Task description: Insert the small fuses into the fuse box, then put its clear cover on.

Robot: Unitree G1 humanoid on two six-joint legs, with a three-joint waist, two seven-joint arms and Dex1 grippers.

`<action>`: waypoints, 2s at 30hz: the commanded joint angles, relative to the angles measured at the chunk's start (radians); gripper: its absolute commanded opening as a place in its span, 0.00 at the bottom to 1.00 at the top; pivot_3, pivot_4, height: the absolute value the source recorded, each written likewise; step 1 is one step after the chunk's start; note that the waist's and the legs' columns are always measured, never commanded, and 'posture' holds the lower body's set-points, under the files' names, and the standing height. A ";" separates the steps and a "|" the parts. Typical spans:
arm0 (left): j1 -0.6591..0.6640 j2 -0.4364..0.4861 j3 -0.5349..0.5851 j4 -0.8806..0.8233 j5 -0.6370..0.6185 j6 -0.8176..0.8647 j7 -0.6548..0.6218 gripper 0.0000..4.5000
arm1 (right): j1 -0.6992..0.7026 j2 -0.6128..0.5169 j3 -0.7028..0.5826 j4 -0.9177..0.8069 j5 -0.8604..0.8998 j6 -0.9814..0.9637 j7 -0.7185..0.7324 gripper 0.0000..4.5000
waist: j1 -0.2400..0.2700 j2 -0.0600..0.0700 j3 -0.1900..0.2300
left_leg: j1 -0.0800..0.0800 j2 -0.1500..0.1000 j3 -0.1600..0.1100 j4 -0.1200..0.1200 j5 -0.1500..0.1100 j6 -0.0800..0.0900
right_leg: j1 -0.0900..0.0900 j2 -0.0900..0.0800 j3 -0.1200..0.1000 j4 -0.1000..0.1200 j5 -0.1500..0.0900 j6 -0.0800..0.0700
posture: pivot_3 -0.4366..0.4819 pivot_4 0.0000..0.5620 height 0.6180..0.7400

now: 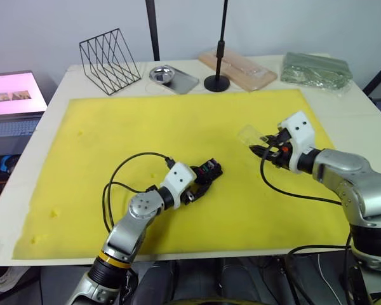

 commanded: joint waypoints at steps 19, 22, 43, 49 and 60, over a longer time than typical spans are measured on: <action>-0.318 0.113 0.021 0.454 -0.154 -0.349 -0.598 0.62 | -0.169 -0.140 0.301 -0.122 0.085 -0.064 0.392 0.40 | 0.001 0.000 0.000 | -0.001 0.000 -0.001 0.000 0.000 0.001 | -0.001 0.000 -0.001 -0.001 0.000 0.000 | 0.48 0.27 1.00; -0.306 0.109 0.017 0.449 -0.154 -0.358 -0.605 0.62 | -0.176 -0.141 0.337 -0.092 0.058 -0.097 0.419 0.40 | -0.001 0.000 0.000 | -0.002 0.000 -0.001 0.000 0.000 0.000 | -0.001 0.000 -0.001 -0.001 0.000 0.001 | 0.48 0.27 1.00; -0.300 0.126 0.025 0.474 -0.156 -0.397 -0.675 0.62 | -0.174 -0.138 0.379 0.035 -0.024 -0.242 0.593 0.40 | -0.002 0.000 0.000 | -0.001 0.000 -0.001 0.000 0.000 0.000 | -0.002 0.000 -0.001 -0.001 0.000 0.001 | 0.48 0.27 1.00; -0.302 0.125 0.026 0.475 -0.157 -0.395 -0.673 0.62 | -0.158 -0.127 0.377 0.052 -0.030 -0.261 0.593 0.40 | -0.002 0.000 0.000 | -0.001 0.000 -0.001 0.000 0.000 0.000 | -0.002 0.000 -0.001 -0.001 0.000 0.001 | 0.48 0.27 1.00; -0.302 0.123 0.025 0.474 -0.155 -0.388 -0.670 0.62 | -0.146 -0.104 0.390 0.123 -0.068 -0.336 0.613 0.40 | -0.002 0.000 0.000 | -0.001 0.000 -0.001 0.000 0.000 0.000 | -0.002 0.000 -0.001 -0.001 0.000 0.001 | 0.48 0.27 1.00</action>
